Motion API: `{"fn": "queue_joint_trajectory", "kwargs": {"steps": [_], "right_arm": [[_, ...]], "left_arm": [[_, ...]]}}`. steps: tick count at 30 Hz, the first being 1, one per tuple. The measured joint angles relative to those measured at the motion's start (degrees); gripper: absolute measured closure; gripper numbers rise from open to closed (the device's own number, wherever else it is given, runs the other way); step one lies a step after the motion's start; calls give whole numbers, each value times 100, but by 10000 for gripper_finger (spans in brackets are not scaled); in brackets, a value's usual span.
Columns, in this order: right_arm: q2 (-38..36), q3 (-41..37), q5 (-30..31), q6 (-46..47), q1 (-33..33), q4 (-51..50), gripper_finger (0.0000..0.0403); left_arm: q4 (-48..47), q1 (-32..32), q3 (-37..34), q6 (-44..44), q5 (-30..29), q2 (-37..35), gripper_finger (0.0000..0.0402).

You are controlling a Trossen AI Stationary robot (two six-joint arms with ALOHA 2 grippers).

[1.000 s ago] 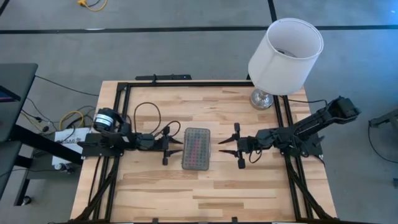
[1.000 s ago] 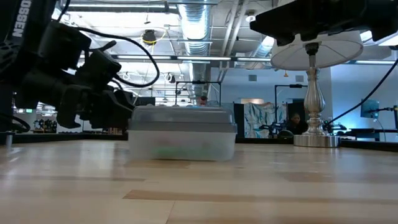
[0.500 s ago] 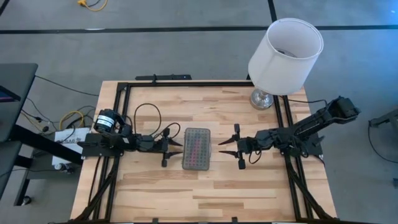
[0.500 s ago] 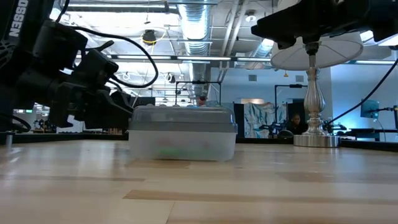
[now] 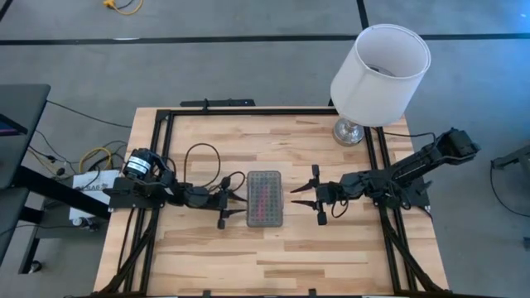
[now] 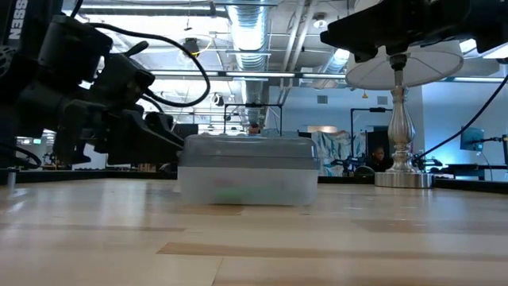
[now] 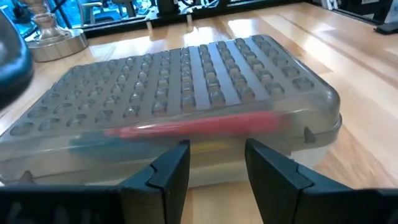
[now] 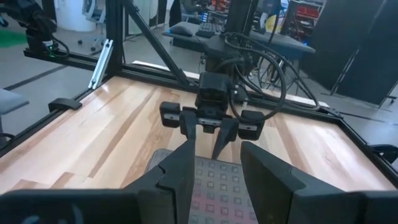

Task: Pick & place school supplies into a supply box
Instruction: Adjust the transparent supply box

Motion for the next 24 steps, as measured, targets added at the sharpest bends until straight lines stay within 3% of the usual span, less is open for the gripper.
{"fn": "queue_joint_trajectory", "kwargs": {"steps": [6,11,16,24], "right_arm": [[0,2,-2,77,0,-71,276],[0,2,0,121,-8,-178,276],[-191,10,-11,86,-142,-204,276],[-229,4,-15,38,-199,-268,276]], "left_arm": [[-23,-1,-125,39,-212,-4,251],[731,16,-527,127,-563,-6,251],[792,302,-844,238,-1028,-577,251],[-84,1279,-571,-58,282,-807,251]]}}
